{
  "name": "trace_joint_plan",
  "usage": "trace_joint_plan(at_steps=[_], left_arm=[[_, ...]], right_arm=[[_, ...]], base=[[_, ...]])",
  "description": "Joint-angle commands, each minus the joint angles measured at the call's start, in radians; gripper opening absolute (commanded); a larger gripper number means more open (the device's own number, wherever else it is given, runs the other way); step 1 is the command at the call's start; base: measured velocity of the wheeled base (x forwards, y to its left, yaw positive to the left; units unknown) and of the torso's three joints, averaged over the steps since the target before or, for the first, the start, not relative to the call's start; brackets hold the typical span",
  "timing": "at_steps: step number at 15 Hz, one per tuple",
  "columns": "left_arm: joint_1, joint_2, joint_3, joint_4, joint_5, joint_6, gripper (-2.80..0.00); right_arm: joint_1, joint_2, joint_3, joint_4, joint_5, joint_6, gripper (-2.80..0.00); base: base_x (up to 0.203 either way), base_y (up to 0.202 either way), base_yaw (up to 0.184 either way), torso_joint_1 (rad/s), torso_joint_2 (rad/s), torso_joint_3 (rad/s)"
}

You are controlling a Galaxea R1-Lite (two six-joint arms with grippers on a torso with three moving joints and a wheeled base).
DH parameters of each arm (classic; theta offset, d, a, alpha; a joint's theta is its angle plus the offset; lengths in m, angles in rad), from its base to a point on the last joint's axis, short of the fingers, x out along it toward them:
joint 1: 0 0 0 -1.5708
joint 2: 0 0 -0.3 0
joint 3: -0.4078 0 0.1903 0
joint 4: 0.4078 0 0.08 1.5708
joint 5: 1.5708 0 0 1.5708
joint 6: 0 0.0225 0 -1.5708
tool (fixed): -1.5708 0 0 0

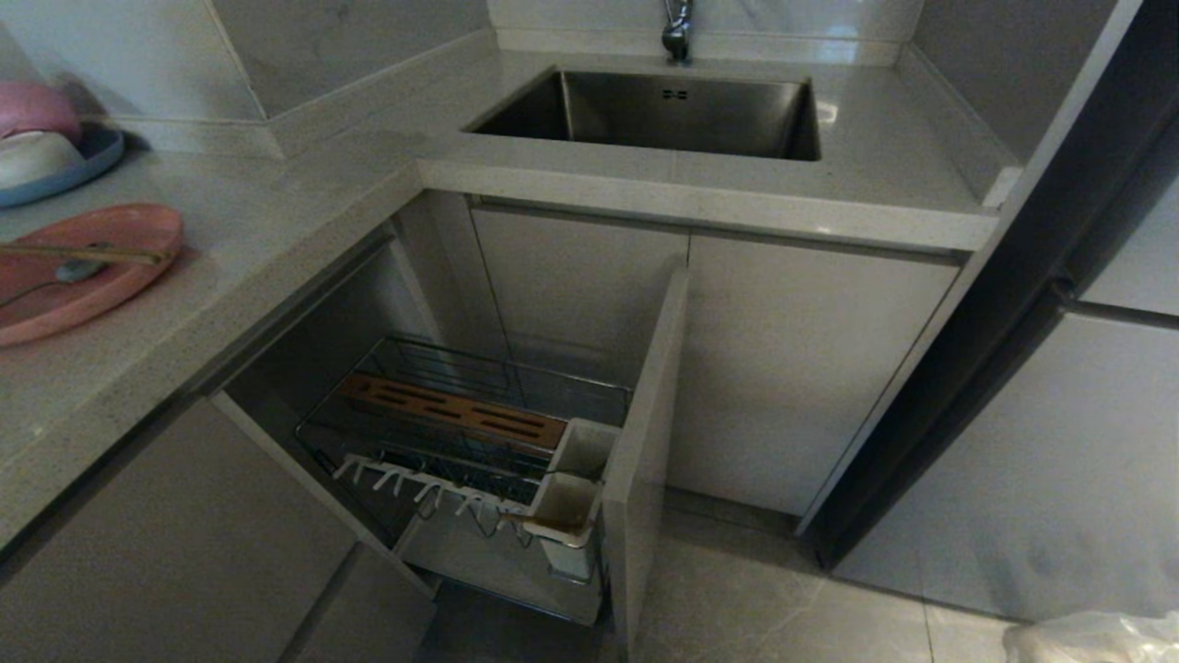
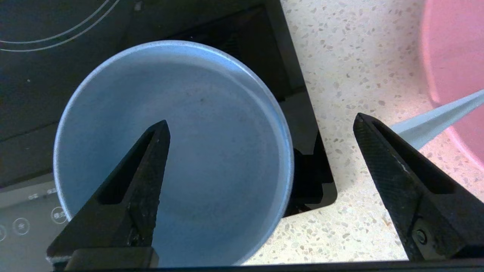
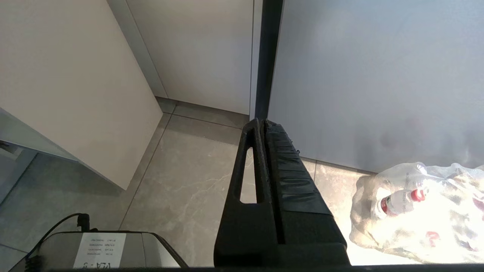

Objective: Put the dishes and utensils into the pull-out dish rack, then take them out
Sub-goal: Pick up the bowl and place it in the cupboard

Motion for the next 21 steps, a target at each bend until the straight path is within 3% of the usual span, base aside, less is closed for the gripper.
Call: trace_joint_plan(at_steps=[1, 3, 11, 12, 21], left_arm=[[0.009, 0.001, 0.007, -0.001, -0.016, -0.001, 0.00], [0.025, 0.001, 0.013, -0.003, -0.051, 0.000, 0.00], [0.041, 0.001, 0.038, -0.034, -0.054, 0.000, 0.00], [0.042, 0.001, 0.038, -0.034, -0.054, 0.000, -2.80], [0.048, -0.018, 0.044, -0.045, -0.059, -0.001, -2.80]], right_arm=[[0.000, 0.000, 0.000, 0.001, 0.001, -0.001, -2.80], [0.000, 0.000, 0.000, 0.001, 0.001, 0.000, -2.80], [0.000, 0.000, 0.000, 0.001, 0.001, 0.000, -2.80], [0.000, 0.000, 0.000, 0.001, 0.001, -0.001, -2.80], [0.000, 0.000, 0.000, 0.001, 0.001, -0.001, -2.80]], base=[[0.000, 0.000, 0.000, 0.000, 0.00, 0.000], [0.000, 0.000, 0.000, 0.000, 0.00, 0.000], [0.000, 0.000, 0.000, 0.000, 0.00, 0.000], [0.000, 0.000, 0.000, 0.000, 0.00, 0.000], [0.000, 0.000, 0.000, 0.000, 0.00, 0.000]])
